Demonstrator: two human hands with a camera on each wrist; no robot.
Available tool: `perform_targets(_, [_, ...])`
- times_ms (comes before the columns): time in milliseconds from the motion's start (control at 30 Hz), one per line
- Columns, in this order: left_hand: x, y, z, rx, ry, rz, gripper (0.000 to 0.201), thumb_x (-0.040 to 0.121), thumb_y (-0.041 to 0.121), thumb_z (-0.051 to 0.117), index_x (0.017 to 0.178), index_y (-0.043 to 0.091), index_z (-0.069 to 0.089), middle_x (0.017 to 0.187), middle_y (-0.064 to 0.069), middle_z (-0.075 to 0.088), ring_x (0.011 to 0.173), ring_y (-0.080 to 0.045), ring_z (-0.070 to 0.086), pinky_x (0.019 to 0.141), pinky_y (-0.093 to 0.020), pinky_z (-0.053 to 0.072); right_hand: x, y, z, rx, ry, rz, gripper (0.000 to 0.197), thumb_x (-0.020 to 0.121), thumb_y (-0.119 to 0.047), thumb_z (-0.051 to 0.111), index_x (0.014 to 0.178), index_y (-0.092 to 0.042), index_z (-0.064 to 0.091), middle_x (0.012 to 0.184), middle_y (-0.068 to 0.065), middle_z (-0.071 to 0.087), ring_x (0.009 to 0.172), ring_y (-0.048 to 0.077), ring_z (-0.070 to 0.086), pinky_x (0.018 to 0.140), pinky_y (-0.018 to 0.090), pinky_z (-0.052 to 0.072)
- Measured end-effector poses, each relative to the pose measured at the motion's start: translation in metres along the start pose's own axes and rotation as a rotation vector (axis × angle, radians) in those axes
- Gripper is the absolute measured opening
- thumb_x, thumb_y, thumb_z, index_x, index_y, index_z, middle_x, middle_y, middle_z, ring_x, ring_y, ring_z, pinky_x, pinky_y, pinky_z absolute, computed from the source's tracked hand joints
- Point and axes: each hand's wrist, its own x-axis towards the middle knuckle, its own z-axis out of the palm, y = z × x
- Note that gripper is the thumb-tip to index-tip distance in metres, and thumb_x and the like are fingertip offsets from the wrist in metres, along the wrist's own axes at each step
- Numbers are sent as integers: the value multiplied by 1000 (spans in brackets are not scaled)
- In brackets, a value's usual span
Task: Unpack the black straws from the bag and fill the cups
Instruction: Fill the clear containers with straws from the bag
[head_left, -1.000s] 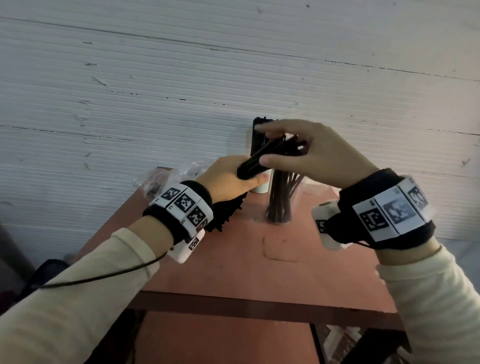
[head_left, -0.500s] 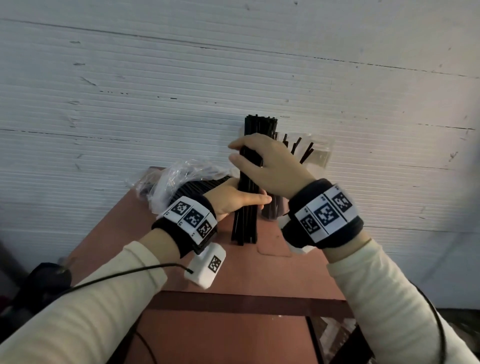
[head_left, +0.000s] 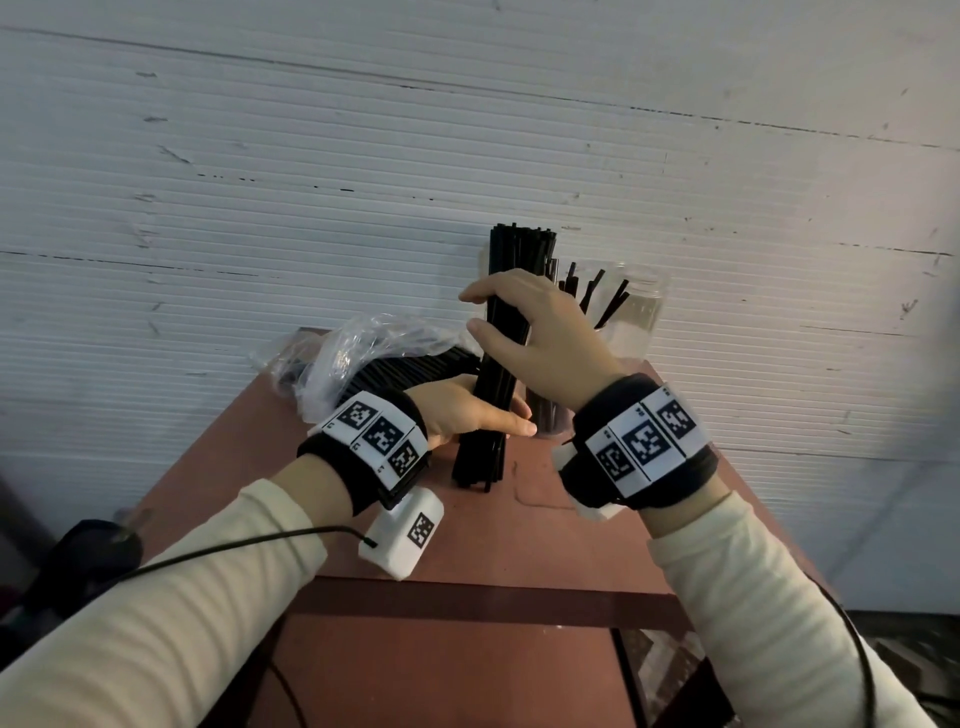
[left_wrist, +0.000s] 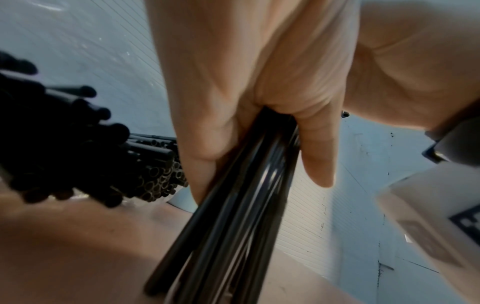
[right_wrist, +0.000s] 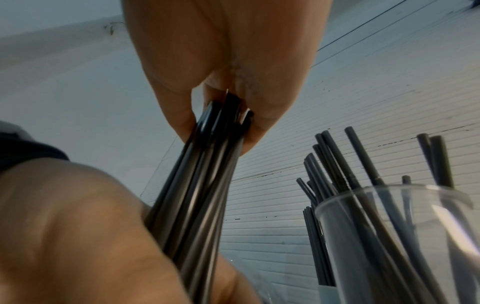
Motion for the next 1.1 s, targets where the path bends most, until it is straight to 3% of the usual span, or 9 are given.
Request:
perform_targets(200, [-1,3,2,113,-18,33,38,90,43,63,67,13,62,71,0,65,86,-17,65,103,-36,43,-6,-4,-11,47,77,1,35,88,-27,68,121,-17,61,121,-5,57,114,7,51,100,18,38])
perform_targets(367, [-14,26,-4,102,-19,110,36,92,41,60,65,19,58,69,3,62,95,-29,67,98,-37,48,-17,-1,-41,299,189,213,71,74,-44,79,133,-25,45,128,-6,49,110,6,52,94,23,48])
perform_targets(467, [-20,41,-2,168,-90,164,32,93,31,62,62,24,59,67,6,62,87,-22,68,88,-31,52,-20,2,-53,274,42,264,73,64,-61,73,126,-31,50,117,-5,55,99,10,55,84,30,51])
perform_targets(600, [-27,55,9,333,-249,187,29,93,21,62,65,15,62,68,3,64,74,-4,64,76,-15,46,-25,-4,-52,354,-278,255,55,67,-52,81,114,-30,64,86,-5,61,82,5,61,74,22,50])
perform_targets(733, [-18,46,16,301,-237,261,31,89,24,67,83,-6,65,81,-20,66,84,-24,66,90,-38,53,-26,-6,-46,352,-302,206,8,81,-24,76,84,-18,71,74,-5,66,73,6,63,71,21,49])
perform_targets(800, [-11,42,16,218,-184,279,41,83,35,73,103,1,65,99,-20,67,87,-25,65,92,-47,53,-21,-2,-54,343,-227,218,8,84,-12,71,78,-10,67,68,-8,64,68,1,61,65,13,47])
perform_targets(900, [0,42,14,87,80,313,67,64,51,81,120,26,54,111,0,69,101,-14,67,93,-42,53,-8,8,-75,375,-55,254,13,86,-7,69,74,-9,64,56,-14,57,52,-2,53,49,8,38])
perform_targets(1000, [17,40,12,53,421,312,88,42,64,80,114,30,42,113,6,55,108,-9,56,95,-29,47,8,26,-98,387,119,318,14,84,-12,70,73,-12,62,57,-8,53,48,5,45,43,16,33])
perform_targets(1100, [38,39,14,87,464,257,112,46,57,87,134,29,23,128,3,40,119,-10,44,100,-27,39,23,43,-113,419,209,356,13,81,-17,71,76,-10,62,65,3,51,54,14,41,44,21,28])
